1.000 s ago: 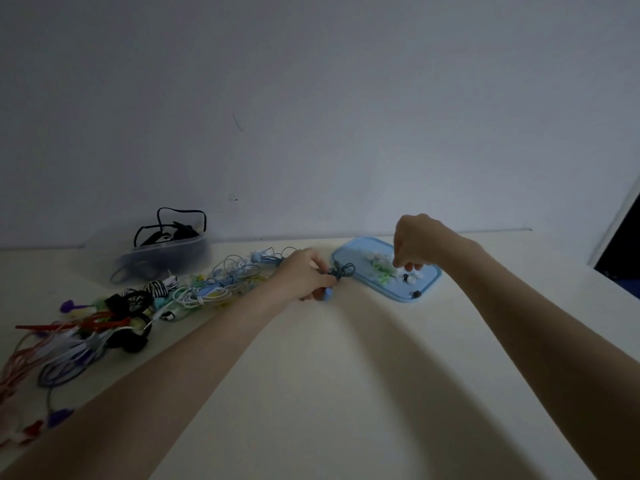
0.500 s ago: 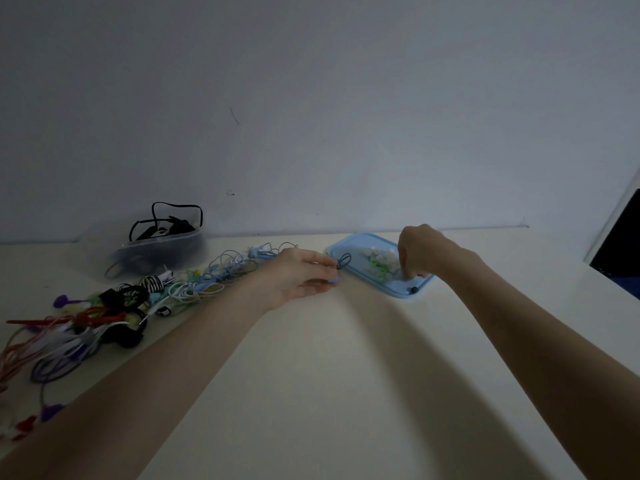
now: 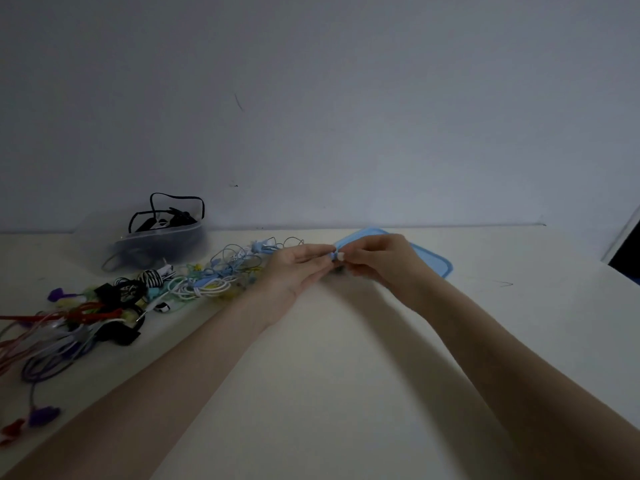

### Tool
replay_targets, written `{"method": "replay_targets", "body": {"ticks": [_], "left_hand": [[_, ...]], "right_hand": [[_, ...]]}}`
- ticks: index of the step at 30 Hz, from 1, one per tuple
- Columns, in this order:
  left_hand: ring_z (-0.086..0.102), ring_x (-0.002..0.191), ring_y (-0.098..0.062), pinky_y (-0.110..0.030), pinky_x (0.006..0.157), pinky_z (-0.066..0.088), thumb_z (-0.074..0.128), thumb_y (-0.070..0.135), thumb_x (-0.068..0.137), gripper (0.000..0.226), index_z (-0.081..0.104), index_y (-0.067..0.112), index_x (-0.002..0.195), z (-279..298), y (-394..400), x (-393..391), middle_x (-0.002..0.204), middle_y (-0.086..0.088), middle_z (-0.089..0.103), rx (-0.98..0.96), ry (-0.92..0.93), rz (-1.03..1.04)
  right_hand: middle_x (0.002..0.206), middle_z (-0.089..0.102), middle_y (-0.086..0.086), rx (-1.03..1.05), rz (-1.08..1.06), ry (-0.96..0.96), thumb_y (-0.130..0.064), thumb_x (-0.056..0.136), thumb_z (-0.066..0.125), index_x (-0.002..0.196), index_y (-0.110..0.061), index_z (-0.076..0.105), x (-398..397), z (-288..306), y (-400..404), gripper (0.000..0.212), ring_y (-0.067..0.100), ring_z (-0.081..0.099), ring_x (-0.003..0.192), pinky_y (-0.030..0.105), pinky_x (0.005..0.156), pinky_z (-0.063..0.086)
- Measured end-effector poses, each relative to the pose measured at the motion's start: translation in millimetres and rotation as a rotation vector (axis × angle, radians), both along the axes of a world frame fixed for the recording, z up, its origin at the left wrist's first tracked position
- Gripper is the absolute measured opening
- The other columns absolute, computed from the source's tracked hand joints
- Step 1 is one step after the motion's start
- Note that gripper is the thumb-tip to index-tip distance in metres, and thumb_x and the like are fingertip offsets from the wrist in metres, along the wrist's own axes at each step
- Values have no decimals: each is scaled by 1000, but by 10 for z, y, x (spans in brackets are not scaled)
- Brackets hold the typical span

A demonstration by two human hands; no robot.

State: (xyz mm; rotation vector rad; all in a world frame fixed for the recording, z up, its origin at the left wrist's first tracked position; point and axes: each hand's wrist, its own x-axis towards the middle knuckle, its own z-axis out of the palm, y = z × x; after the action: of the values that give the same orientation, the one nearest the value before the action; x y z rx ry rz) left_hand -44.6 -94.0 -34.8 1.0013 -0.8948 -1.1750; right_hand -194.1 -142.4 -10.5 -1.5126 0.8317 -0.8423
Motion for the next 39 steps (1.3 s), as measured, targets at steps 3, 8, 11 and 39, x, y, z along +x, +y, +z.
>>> {"method": "replay_targets", "body": {"ticks": [3,8,11,39], "left_hand": [[69,78,-7,-12,74,52,59,-3,85,14,65,6,94,-25,16,-12,85,-3,71,-33,-78,61],[67,71,-4,-12,69,50,63,0,84,12,63,10,89,-42,18,-20,78,-1,71,-64,-200,111],[67,69,-4,-12,68,50,63,-1,83,12,63,11,84,-46,23,-7,72,1,71,-78,-219,118],[69,71,-10,-13,72,54,60,-6,81,10,65,2,81,33,134,-34,72,-5,71,-10,105,60]], "right_hand": [[75,68,8,103,7,-135,1,83,63,84,2,69,7,-110,-19,6,9,62,64,15,66,51],[76,69,9,157,-4,-225,-3,84,63,88,-1,71,24,-188,-44,8,10,66,70,16,74,52],[78,71,9,171,1,-228,-2,84,63,90,2,70,29,-191,-53,10,13,68,75,18,79,54],[80,71,13,431,44,-367,5,86,55,89,9,65,55,-98,18,11,14,70,72,13,62,54]]}}
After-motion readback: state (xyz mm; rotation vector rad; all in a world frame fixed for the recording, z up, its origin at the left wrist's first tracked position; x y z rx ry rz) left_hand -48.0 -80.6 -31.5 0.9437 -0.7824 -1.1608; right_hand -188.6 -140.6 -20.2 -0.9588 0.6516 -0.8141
